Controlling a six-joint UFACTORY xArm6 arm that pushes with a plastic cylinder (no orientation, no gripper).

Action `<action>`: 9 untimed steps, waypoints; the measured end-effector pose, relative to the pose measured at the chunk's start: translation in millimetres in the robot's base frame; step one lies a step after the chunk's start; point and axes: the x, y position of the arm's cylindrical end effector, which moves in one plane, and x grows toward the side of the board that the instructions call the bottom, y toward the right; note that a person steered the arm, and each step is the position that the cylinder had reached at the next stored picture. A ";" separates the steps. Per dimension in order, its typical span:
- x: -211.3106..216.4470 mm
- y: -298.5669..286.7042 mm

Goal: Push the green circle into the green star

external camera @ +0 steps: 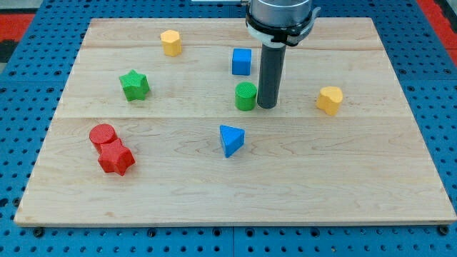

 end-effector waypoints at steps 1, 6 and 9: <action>-15.9 -3.9; -8.8 -182.9; 21.3 -221.6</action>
